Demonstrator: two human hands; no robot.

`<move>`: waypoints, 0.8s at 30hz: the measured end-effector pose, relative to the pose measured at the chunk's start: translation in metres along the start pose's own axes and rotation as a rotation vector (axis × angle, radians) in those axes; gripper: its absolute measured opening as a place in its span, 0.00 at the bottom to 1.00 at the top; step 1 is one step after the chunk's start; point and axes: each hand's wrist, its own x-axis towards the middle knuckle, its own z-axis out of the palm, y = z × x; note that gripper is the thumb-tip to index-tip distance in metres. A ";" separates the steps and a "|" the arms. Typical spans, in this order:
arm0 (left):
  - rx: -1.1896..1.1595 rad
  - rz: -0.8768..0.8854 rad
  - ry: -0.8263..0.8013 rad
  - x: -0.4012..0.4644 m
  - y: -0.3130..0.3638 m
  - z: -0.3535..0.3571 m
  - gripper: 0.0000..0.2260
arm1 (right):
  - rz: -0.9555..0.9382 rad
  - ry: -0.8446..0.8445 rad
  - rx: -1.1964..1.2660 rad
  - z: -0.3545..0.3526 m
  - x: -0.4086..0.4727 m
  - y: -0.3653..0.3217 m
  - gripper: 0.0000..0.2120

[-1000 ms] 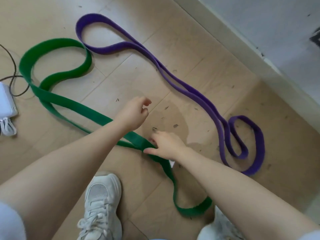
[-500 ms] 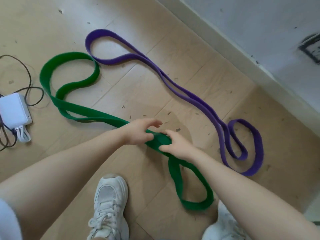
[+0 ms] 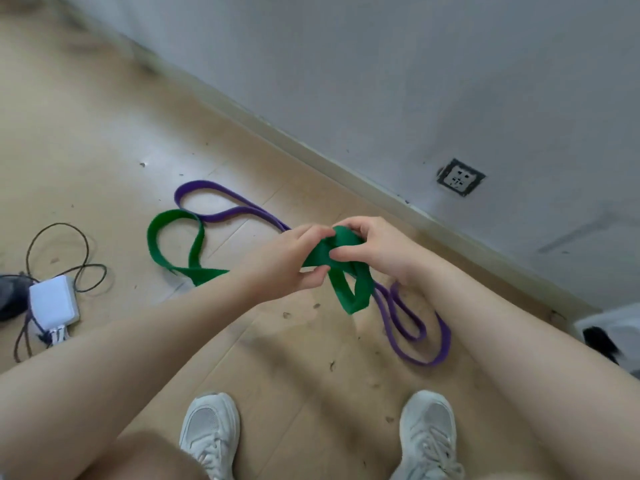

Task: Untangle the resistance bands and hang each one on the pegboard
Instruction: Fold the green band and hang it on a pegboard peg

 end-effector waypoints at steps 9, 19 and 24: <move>0.123 0.022 0.220 -0.006 0.055 -0.051 0.12 | -0.248 0.389 -0.093 -0.018 -0.057 -0.036 0.17; -0.022 0.032 0.179 -0.028 0.085 -0.043 0.14 | -0.215 0.175 0.182 -0.001 -0.077 -0.028 0.13; 0.100 0.102 0.304 -0.038 0.072 -0.037 0.16 | -0.164 0.031 0.219 0.006 -0.081 -0.018 0.18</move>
